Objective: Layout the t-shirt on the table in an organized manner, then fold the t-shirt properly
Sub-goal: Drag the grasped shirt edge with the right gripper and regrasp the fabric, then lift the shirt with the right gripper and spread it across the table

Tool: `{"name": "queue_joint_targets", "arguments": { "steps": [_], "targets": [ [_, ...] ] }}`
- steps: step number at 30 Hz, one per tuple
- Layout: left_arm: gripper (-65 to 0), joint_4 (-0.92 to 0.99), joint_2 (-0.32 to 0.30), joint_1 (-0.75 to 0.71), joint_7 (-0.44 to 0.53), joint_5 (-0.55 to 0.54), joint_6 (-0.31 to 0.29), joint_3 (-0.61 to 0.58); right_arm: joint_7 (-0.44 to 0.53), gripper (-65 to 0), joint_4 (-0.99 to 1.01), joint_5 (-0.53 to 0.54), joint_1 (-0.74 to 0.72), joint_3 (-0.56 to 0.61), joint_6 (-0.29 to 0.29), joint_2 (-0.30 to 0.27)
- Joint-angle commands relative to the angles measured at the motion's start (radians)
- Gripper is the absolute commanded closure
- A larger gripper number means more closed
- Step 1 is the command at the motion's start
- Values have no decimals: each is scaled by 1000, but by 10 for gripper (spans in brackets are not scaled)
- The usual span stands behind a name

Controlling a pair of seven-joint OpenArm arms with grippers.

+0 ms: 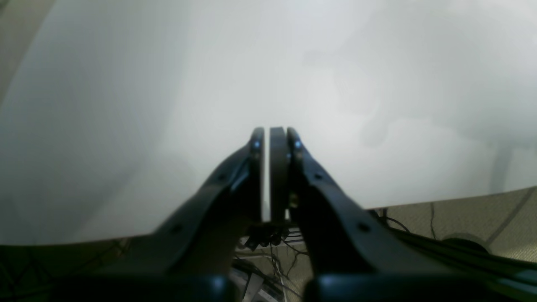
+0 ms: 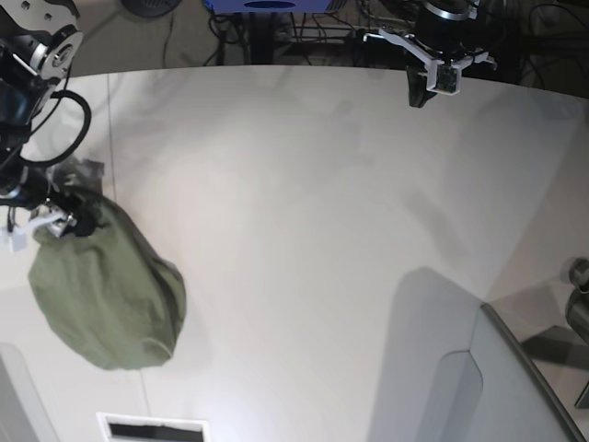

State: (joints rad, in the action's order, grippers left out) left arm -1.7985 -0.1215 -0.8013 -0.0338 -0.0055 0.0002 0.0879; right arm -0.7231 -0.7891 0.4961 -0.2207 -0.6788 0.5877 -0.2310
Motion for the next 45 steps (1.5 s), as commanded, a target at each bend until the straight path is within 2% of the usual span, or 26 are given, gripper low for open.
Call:
{"name": "queue_joint_targets", "arguments": {
  "steps": [1, 5, 6, 7, 10, 11, 15, 20, 23, 25, 27, 30, 32, 35, 39, 42, 45],
  "targets": [
    [-31, -14, -2, -13, 25, -3, 5, 5, 15, -431, 1, 9, -19, 8, 5, -23],
    [-31, -14, -2, -13, 25, -3, 5, 5, 13, -420, 32, 9, -39, 12, 5, -23],
    [-31, -14, -2, -13, 25, -3, 5, 5, 10, -392, 29, 9, -39, 12, 5, -20],
    [-31, -14, -2, -13, 25, -3, 5, 5, 9, -338, 24, 9, -39, 12, 5, -18],
    [-31, -14, -2, -11, 25, -3, 5, 5, 9, -77, 24, 11, -49, 20, 5, -18],
    [-31, -14, -2, -11, 25, -3, 5, 5, 7, -8, 24, 11, -52, 29, 5, -20],
    [-31, 3, -2, -8, 27, -3, 5, 6, -51, 0, -8, 13, -56, 32, 7, -21],
    [-31, 39, -2, 10, 27, -3, 5, 6, -115, 0, -200, 14, -23, 29, 5, -12],
    [-31, 44, -2, 10, 27, -3, 5, 6, -160, -26, -289, 14, -1, 28, 2, -12],
    [-31, 44, -2, 10, 27, -3, 5, 6, -206, -102, -300, 14, 4, 28, 2, -14],
    [-31, 41, -2, 15, 27, -3, 5, 5, -249, -228, -296, 14, 5, 28, 2, -15],
    [-31, 41, -2, 24, 27, -3, 5, 5, -270, -476, -298, 14, 22, 21, 2, -14],
    [-31, 39, -2, 24, 27, -3, 5, 5, -247, -552, -295, 14, 37, -31, 2, -12],
    [-31, 41, -2, 24, 27, -3, 5, 5, -197, -539, -252, 9, 50, -85, 2, -20],
    [-31, 41, -2, 24, 27, -3, 5, -1, -131, -537, -108, 9, 51, -81, 2, -61],
    [-31, 41, -2, 24, 27, -3, 5, -3, -62, -537, -23, 8, 48, -78, 5, -63],
    [-31, 39, -2, 24, 27, -3, 5, -4, -56, -537, -11, 8, 48, -38, 7, -63]
  ]
}}
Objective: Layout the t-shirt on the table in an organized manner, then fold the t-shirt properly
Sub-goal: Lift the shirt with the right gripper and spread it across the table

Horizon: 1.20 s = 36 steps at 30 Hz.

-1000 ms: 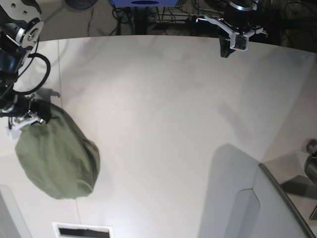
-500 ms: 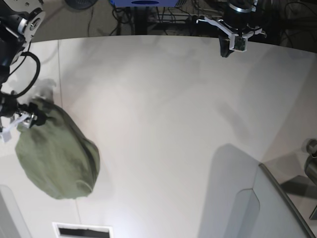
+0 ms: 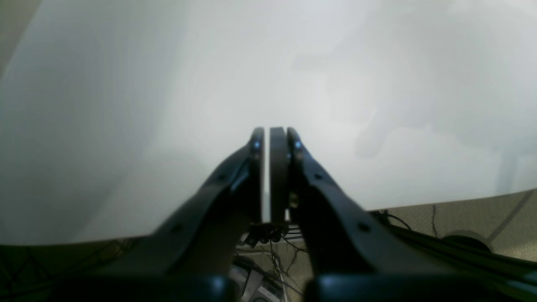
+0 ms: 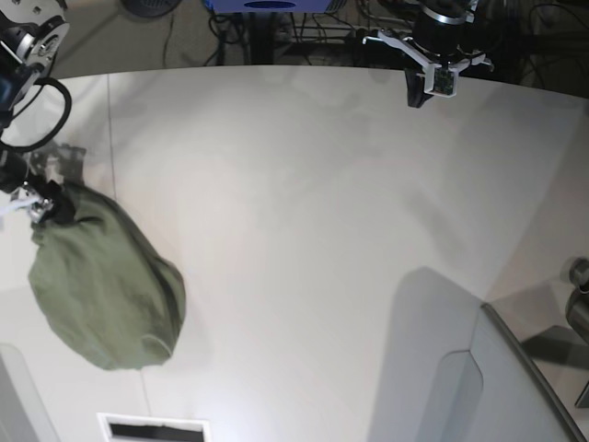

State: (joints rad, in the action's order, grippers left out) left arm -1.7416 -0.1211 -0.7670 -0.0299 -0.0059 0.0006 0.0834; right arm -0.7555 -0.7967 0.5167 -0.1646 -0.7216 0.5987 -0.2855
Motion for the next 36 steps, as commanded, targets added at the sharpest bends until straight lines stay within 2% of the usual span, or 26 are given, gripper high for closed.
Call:
{"name": "queue_joint_targets", "arguments": {
  "steps": [1, 4, 7, 9, 13, 14, 15, 19, 21, 24, 28, 31, 33, 36],
  "targets": [
    [-31, -16, -2, -10, 23, -3, 5, -1, -20, -537, -5, -13, -10, 35, -4, -8],
    [-31, -16, -2, -10, 23, -3, 5, 0, -20, -536, -5, -10, -39, 113, -4, -5],
    [-31, -16, -2, -15, 23, -3, 5, 6, -20, -515, -5, -8, -57, 119, -4, -1],
    [-31, -14, -2, -18, 23, -3, 5, 8, -25, -422, -5, -8, -62, 122, -4, -1],
    [-31, -13, -2, -18, 23, -3, 5, 8, -40, -99, -3, -7, -68, 122, -4, -1],
    [-31, -13, -2, -18, 23, -3, 5, 8, -58, -41, -3, -7, -68, 122, -4, -1],
    [-31, -13, -2, -18, 23, -3, 5, 8, -78, -23, -5, -7, -71, 118, -4, -1],
    [-31, -13, -2, -15, 23, -3, 5, 9, -137, 0, -125, -5, -65, 115, -4, -2],
    [-31, -13, -2, -15, 23, -3, 5, 9, -180, 0, -283, -5, -36, 115, -4, 2],
    [-31, -13, -4, -13, 23, -3, 5, 9, -290, 0, -579, -2, -23, 122, -4, 44],
    [-31, -16, -2, -10, 23, -3, 5, 9, -424, 0, -900, 0, -77, 167, -7, 84],
    [-31, -19, -2, -10, 23, -3, 5, 9, -487, 0, -1078, 0, -125, 264, -6, 111],
    [-31, -19, -2, -12, 23, -3, 5, 9, -493, 0, -1120, 0, -132, 366, 0, 148],
    [-31, -18, -7, -12, 23, -3, 5, 11, -493, 0, -1127, -7, -115, 610, 82, 190]
  ]
}}
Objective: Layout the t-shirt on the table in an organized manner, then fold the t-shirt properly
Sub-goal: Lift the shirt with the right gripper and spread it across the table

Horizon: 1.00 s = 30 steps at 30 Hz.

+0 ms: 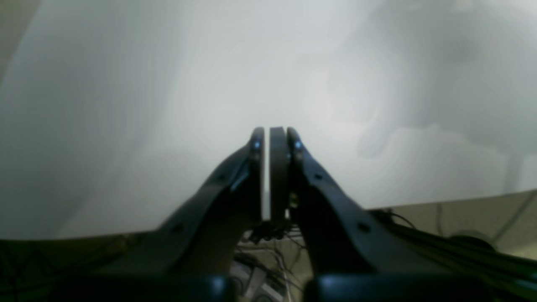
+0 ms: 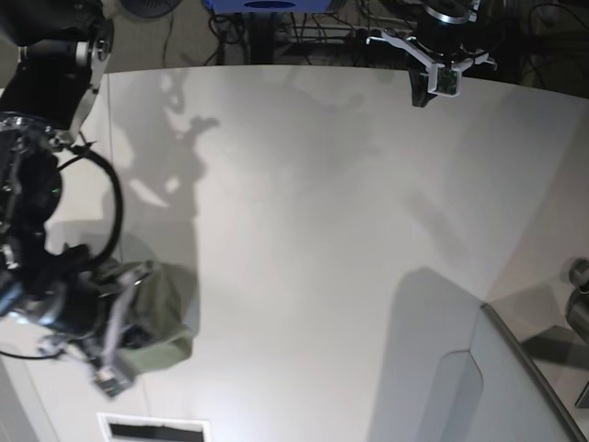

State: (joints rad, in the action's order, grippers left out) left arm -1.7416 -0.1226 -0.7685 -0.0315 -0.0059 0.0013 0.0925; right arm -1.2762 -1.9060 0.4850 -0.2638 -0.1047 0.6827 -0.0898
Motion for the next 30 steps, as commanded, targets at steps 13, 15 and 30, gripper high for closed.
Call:
{"name": "queue_joint_targets", "arguments": {
  "steps": [13, 15, 30],
  "targets": [
    [-31, -21, -5, -16, 25, -3, 4, 2, 218, -2, 78, -85, 65, 719, 15, 141],
    [-31, -21, -5, -16, 25, -3, 4, 2, 211, -20, 231, -85, 65, 722, 15, 198],
    [-28, -67, -5, -10, 23, -3, 4, -7, 332, -305, 376, 48, 97, 333, 15, 101]
  ]
}}
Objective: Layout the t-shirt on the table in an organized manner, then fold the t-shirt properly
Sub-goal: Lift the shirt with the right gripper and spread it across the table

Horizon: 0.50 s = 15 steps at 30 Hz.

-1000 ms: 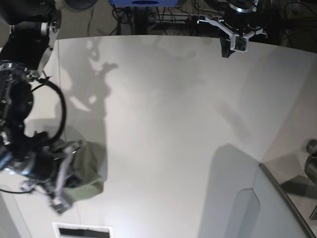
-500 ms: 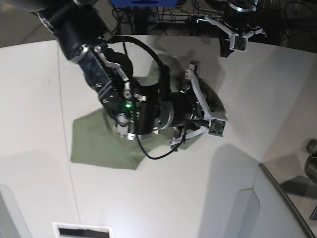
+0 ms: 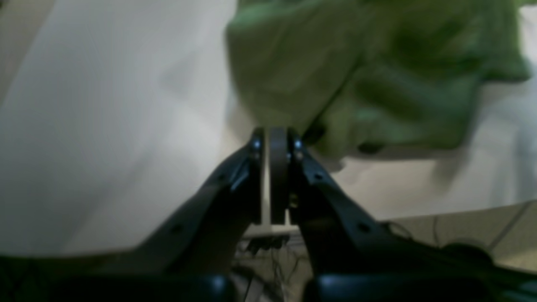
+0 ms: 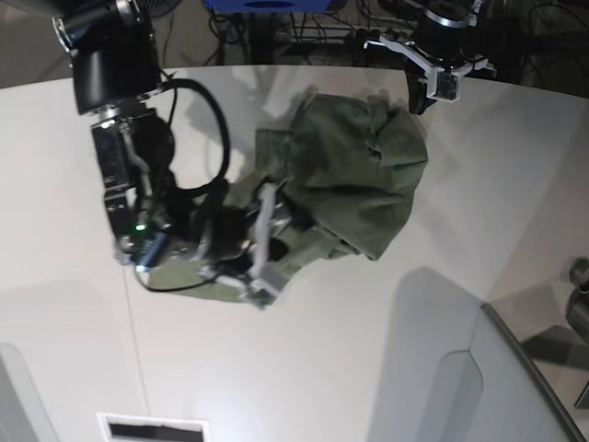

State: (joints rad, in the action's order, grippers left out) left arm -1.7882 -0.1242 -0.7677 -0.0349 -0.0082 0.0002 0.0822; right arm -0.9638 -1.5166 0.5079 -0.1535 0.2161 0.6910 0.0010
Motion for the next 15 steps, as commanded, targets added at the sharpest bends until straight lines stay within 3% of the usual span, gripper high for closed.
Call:
{"name": "queue_joint_targets", "arguments": {
  "steps": [1, 5, 8, 10, 12, 15],
  "targets": [
    [-13, -35, -2, -13, 26, 0, 5, 0, 32, -264, 3, 25, -13, -53, 7, -5],
    [0, -72, -5, -8, 22, 0, 4, -45, 73, -90, 139, 24, -22, -278, 7, -60],
    [0, -72, -7, 14, 20, 0, 4, -104, 75, -20, 268, 27, -60, -297, 7, -115],
    [0, -66, -5, 26, 19, 0, 4, -134, 69, -33, 290, 27, -59, -295, 7, -123],
    [0, -66, -4, 26, 19, 0, 4, -140, 65, -87, 265, 27, -33, -295, 7, -118],
    [0, -66, -7, 18, 19, -2, 4, -135, 41, -303, 179, 33, 38, -280, 7, -94]
  ]
}}
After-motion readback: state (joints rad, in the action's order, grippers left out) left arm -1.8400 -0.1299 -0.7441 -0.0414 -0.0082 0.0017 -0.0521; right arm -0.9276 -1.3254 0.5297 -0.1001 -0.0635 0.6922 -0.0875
